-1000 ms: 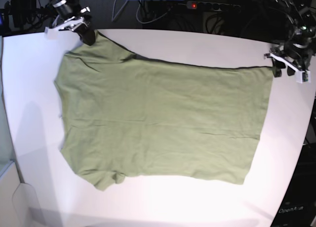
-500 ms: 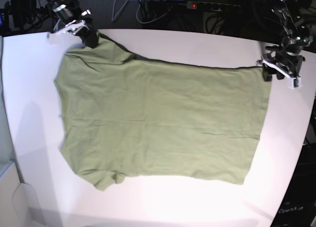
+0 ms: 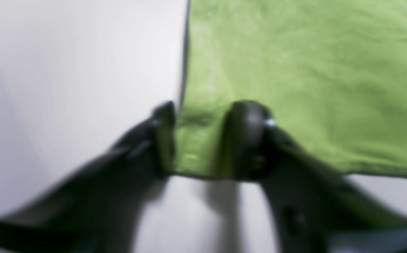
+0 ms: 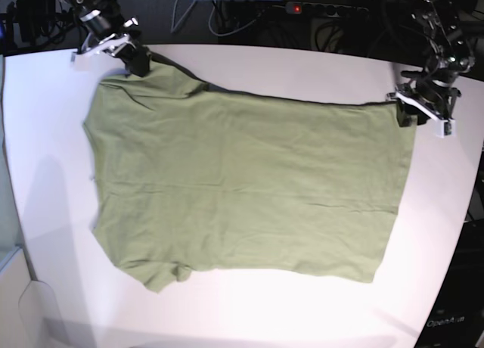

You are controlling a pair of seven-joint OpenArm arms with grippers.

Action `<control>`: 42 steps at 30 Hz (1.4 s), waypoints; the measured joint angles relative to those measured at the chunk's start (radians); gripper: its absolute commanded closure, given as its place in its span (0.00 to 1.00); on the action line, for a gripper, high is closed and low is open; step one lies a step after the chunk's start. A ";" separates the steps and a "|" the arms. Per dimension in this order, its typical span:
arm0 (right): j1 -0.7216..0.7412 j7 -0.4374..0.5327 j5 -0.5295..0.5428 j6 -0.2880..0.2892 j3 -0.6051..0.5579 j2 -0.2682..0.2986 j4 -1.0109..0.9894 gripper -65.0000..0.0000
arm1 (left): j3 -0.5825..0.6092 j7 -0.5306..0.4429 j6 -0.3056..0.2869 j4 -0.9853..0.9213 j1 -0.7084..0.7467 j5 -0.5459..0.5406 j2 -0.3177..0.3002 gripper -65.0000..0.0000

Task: Fold the T-shirt properly
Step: 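Lower both grippers onto the shirt's shoulder corners and pinch them, then lift the shoulder corners and drag them toward the hem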

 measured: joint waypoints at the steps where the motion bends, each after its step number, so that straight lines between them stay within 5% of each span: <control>1: 0.000 0.000 0.000 0.000 0.000 0.000 0.000 0.99 | 0.000 0.000 0.000 0.000 0.000 0.000 0.000 0.93; 3: -0.001 -0.004 0.000 0.000 0.000 0.000 0.000 0.99 | 0.002 0.001 0.000 0.000 0.003 0.000 0.000 0.99; 13: -0.001 0.000 -0.103 -0.006 0.000 -0.003 0.053 0.99 | -0.004 0.050 -0.001 0.009 -0.005 -0.008 -0.002 0.96; 28: 0.062 -0.019 -0.105 -0.007 0.016 0.014 0.154 0.99 | -0.005 0.080 0.005 0.062 0.000 0.007 0.043 0.96; 33: 0.122 -0.016 -0.106 -0.018 0.019 0.038 0.152 0.99 | -0.017 0.249 0.011 0.098 -0.065 0.023 0.047 0.96; 36: 0.174 -0.052 -0.108 -0.082 0.019 0.044 0.150 0.99 | -0.056 0.285 0.011 0.097 -0.121 0.023 0.046 0.96; 42: 0.288 -0.127 -0.111 -0.090 0.019 0.050 0.151 0.99 | -0.066 0.369 0.011 0.095 -0.157 0.026 0.037 0.96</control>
